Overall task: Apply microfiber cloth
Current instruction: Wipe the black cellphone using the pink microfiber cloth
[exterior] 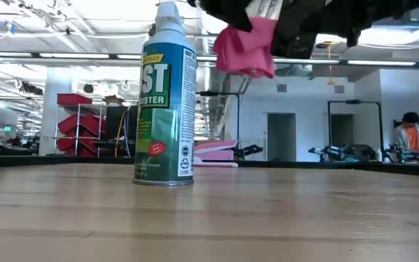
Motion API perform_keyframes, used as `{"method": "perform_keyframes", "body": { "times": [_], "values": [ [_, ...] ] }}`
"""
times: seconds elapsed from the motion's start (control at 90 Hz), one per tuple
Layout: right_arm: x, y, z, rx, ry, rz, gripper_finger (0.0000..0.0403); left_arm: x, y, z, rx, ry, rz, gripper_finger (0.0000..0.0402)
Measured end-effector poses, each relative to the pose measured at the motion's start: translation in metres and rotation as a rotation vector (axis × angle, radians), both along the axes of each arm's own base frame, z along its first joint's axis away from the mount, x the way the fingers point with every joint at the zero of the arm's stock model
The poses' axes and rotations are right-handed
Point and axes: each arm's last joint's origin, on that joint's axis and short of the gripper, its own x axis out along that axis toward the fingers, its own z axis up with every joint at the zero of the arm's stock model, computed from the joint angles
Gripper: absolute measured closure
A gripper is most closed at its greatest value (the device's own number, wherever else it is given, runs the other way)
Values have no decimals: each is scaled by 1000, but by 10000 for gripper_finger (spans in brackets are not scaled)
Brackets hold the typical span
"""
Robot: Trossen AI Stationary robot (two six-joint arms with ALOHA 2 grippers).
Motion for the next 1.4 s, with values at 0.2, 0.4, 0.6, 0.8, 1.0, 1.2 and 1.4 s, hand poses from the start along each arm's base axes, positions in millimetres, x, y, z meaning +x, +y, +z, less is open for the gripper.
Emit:
{"method": "perform_keyframes", "body": {
  "times": [0.2, 0.4, 0.6, 0.8, 1.0, 1.2, 1.4],
  "values": [
    [0, 0, -1, 0, 11, -1, 389, -52, 5, 26, -3, -41, -10, 401],
    [0, 0, -2, 6, 14, -1, 389, -114, 5, 36, -14, -131, 38, 401],
    [0, 0, -2, 14, 13, -2, 389, -160, 8, 16, -79, -201, 110, 401],
    [-1, 0, -3, 21, 14, -3, 389, -171, 9, -35, -173, -193, 139, 401],
    [-1, 0, -6, 35, 37, -6, 389, -170, 2, -80, -308, -198, 126, 401],
    [-2, 0, -8, 46, 54, -6, 389, -169, -9, -117, -453, -226, 99, 401],
    [-2, 0, -8, 49, 58, -7, 389, -164, -21, -147, -526, -191, 119, 401]
  ]
}}
